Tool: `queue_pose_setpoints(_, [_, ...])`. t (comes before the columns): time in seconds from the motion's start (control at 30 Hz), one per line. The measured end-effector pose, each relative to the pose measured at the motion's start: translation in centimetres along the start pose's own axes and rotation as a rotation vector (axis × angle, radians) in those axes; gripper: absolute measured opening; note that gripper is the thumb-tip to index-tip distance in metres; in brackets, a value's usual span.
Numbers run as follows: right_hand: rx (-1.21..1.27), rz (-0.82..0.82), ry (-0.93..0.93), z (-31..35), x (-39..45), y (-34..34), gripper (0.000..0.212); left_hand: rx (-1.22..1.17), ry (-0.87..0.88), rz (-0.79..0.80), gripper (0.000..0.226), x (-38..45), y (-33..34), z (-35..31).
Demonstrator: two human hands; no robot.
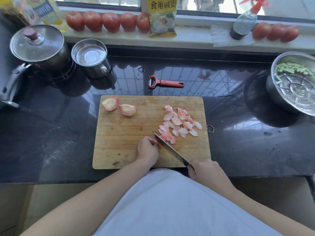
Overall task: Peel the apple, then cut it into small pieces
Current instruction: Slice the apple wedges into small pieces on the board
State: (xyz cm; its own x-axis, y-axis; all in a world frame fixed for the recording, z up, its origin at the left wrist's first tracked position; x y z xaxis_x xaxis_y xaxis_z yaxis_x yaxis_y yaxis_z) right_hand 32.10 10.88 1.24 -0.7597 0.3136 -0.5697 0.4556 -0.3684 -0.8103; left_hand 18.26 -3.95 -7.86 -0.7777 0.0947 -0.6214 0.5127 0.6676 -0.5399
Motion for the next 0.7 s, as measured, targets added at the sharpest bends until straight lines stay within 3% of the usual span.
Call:
queue_pose_setpoints(0.2, [0.027, -0.065, 0.002, -0.55, 0.18, 0.23, 0.028, -0.012, -0.014, -0.004, 0.008, -0.02, 0.11, 0.06])
queue_pose_setpoints(0.7, [-0.030, 0.003, 0.002, -0.18, 0.47, 0.75, 0.029, -0.007, -0.012, 0.007, 0.007, -0.13, 0.09, -0.02])
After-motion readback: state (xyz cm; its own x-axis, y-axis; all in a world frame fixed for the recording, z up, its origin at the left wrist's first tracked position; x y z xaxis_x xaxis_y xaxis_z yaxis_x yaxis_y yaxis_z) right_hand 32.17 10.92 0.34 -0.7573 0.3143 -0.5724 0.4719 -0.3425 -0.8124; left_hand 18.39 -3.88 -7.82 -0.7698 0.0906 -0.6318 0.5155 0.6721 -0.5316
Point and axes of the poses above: each hand's wrist, its own x-axis towards the middle knuckle, its own y-axis out of the palm, z = x × y, the point moved 6 cm from there along x, towards the middle knuckle
